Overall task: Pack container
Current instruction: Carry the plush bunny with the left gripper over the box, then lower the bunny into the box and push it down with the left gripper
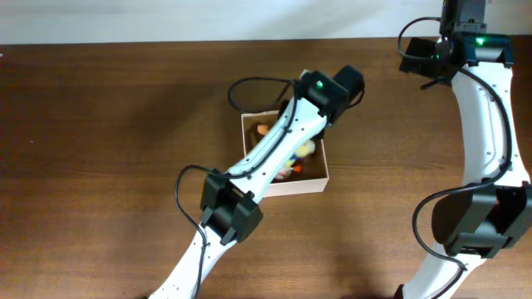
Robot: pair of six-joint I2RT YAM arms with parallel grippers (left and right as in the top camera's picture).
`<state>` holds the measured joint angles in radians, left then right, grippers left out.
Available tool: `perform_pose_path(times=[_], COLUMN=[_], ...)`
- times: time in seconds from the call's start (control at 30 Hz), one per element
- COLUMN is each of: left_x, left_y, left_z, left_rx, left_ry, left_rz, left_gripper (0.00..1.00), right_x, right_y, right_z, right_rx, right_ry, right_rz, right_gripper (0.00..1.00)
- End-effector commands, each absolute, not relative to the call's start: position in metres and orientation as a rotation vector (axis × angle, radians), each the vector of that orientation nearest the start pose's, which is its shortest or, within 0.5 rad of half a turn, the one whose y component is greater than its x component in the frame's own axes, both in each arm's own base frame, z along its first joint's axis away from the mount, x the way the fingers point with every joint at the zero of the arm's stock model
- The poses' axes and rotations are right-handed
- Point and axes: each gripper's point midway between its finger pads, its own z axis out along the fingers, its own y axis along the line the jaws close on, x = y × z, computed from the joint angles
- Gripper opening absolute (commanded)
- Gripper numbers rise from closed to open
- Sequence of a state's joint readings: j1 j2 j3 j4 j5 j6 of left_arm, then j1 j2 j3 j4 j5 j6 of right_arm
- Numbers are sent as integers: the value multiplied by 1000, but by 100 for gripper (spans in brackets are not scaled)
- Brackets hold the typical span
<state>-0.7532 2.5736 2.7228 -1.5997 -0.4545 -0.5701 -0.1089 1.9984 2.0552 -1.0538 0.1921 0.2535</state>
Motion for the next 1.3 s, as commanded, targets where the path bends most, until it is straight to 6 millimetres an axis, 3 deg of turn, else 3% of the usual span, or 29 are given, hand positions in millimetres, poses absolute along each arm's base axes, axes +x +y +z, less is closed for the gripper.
perform_pose_path(times=[0.0, 0.13, 0.63, 0.97, 1.1, 1.13, 1.17, 1.23, 1.27], left_x=[429, 428, 434, 425, 424, 424, 424, 424, 424], left_y=[-282, -277, -267, -259, -257, -258, -258, -258, -258], left_z=[168, 187, 191, 155, 150, 150, 150, 150, 150], left_rx=[143, 128, 113, 176, 184, 185, 184, 185, 185], left_ry=[2625, 2593, 2544, 2624, 2633, 2633, 2633, 2632, 2633], left_rz=[378, 373, 453, 584, 601, 600, 599, 599, 598], left_gripper=[2, 2, 2, 2, 2, 10, 36, 61, 85], right_x=[497, 497, 497, 497, 497, 497, 497, 497, 497], right_y=[-89, -89, -89, -89, -89, -89, -89, -89, -89], right_z=[226, 226, 226, 226, 226, 226, 226, 226, 226], right_rx=[529, 529, 529, 529, 529, 529, 529, 529, 529], right_ry=[2489, 2489, 2489, 2489, 2489, 2489, 2489, 2489, 2489], right_rz=[-190, -190, -190, -190, -190, -190, -190, -190, -190], right_gripper=[99, 99, 99, 99, 99, 99, 99, 99, 99])
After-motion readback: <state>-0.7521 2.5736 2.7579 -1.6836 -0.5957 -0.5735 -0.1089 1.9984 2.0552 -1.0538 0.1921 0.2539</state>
